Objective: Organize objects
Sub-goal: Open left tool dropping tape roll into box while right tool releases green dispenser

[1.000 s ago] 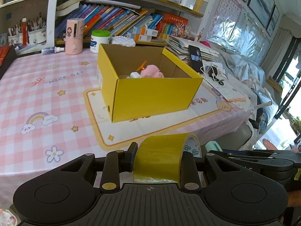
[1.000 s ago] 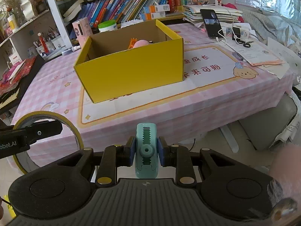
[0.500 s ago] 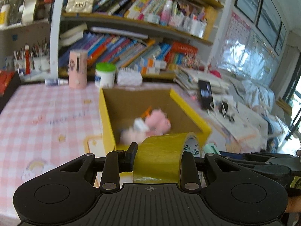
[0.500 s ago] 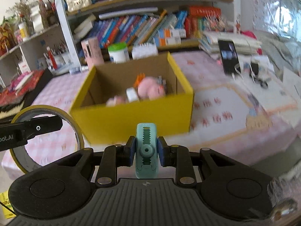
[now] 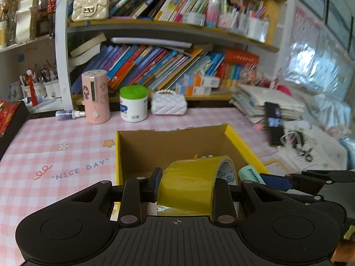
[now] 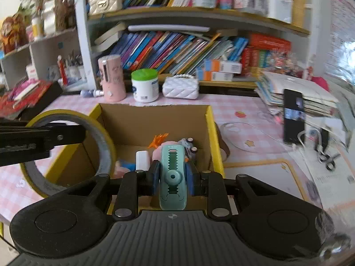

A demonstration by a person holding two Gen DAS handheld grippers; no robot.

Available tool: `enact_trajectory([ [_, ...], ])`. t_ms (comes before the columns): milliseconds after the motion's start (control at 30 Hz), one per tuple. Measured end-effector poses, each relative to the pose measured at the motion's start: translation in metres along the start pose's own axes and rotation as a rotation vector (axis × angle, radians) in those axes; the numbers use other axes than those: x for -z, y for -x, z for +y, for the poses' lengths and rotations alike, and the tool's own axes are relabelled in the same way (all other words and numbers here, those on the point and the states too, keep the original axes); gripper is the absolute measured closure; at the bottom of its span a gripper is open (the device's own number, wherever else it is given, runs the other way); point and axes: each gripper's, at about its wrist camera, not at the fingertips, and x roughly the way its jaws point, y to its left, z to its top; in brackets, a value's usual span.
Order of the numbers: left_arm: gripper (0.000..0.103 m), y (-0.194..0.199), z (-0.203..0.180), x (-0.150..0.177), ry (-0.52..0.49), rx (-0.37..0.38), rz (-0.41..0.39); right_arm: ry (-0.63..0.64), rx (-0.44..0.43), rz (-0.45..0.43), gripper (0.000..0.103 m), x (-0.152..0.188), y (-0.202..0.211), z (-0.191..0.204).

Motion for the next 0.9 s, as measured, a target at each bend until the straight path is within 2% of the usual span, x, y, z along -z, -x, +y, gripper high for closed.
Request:
enact_trajectory([
  [233, 0.077, -0.044, -0.001, 0.001, -0.04, -0.095, 0.087, 0.149, -0.052, 0.093, 0.08, -0.006, -0.057, 0.004],
  [400, 0.077, -0.063, 0.003, -0.001, -0.028, -0.133, 0.106, 0.224, -0.099, 0.19, 0.08, -0.003, -0.084, 0.004],
  [700, 0.077, -0.094, -0.008, -0.005, -0.053, -0.155, 0.136, 0.272, -0.15, 0.288, 0.08, -0.007, -0.109, 0.004],
  [900, 0.076, -0.104, -0.017, -0.005, -0.075, -0.156, 0.155, 0.296, -0.19, 0.304, 0.08, -0.008, -0.11, 0.004],
])
